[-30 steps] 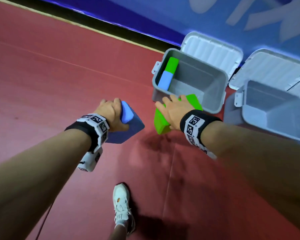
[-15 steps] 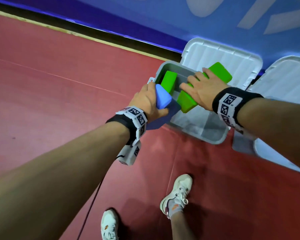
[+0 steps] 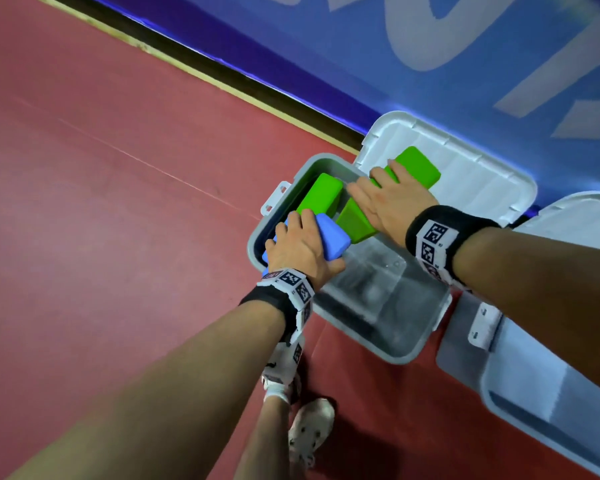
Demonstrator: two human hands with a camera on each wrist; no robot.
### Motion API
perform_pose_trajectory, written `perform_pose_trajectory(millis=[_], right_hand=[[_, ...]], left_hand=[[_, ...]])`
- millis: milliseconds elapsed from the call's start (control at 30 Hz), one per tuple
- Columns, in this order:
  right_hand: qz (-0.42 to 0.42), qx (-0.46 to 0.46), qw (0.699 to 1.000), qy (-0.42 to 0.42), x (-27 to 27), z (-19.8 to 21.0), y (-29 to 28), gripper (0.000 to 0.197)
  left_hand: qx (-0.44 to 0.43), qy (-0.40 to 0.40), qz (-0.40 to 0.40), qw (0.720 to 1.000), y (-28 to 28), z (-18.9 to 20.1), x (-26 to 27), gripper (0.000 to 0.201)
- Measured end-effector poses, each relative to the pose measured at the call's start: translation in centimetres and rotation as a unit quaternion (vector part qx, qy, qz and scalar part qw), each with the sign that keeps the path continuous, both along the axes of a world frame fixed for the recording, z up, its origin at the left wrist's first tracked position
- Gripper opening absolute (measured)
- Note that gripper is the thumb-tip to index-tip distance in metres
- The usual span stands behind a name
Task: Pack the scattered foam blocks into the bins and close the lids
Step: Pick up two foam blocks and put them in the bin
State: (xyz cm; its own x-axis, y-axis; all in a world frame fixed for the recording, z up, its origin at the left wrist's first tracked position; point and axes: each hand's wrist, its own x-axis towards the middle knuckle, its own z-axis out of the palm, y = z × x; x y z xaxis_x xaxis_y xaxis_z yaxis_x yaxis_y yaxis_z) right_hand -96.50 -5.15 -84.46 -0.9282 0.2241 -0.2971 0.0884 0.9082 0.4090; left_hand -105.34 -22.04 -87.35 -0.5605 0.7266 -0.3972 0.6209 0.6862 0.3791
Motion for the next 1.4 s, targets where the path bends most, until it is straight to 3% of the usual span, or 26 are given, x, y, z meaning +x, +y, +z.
perform_pose_trajectory(millis=[67, 200, 367, 467, 567, 733, 933, 1067, 1200, 1400], right_hand=[[0.014, -0.024, 1.0, 0.003, -1.1, -1.2, 0.4, 0.029], [0.07, -0.058, 0.996, 0.006, -2.8, -3.6, 1.7, 0.031], [0.069, -0.085, 0.994, 0.003, -4.3, -7.0, 2.1, 0.024], [0.005, -0.102, 0.995, -0.008, -6.0, -8.3, 2.3, 0.035], [-0.007, -0.13, 0.991, -0.032, -6.1, -10.5, 2.1, 0.036], [-0.005, -0.143, 0.989, -0.044, -6.0, -14.6, 3.4, 0.063], [0.009, -0.138, 0.989, -0.058, -4.2, -21.0, 2.8, 0.041], [-0.006, -0.123, 0.991, -0.055, -5.6, -22.9, 4.2, 0.056], [-0.017, -0.097, 0.99, -0.096, -6.1, -24.1, 4.1, 0.084], [0.01, -0.101, 0.979, -0.178, -8.7, -24.5, 4.0, 0.08]], left_hand=[[-0.016, -0.008, 0.02, 1.0, 0.6, -1.0, -0.1, 0.086], [-0.051, 0.022, -0.05, 0.997, 2.0, -3.1, -0.2, 0.085], [-0.065, 0.021, -0.028, 0.997, 3.8, -5.0, 0.0, 0.078], [-0.077, 0.037, -0.018, 0.996, 5.3, -6.8, -0.9, 0.08], [-0.105, 0.034, -0.001, 0.994, 5.3, -9.3, -0.5, 0.082], [-0.112, 0.055, 0.05, 0.991, 5.2, -15.1, -0.2, 0.091], [-0.131, 0.08, 0.06, 0.986, 5.2, -19.6, 1.1, 0.086], [-0.135, 0.134, 0.045, 0.981, 5.4, -21.1, -0.6, 0.099], [-0.182, 0.066, 0.047, 0.98, 5.2, -22.1, 0.2, 0.125], [-0.192, 0.073, 0.05, 0.977, 4.4, -23.1, -0.7, 0.147]])
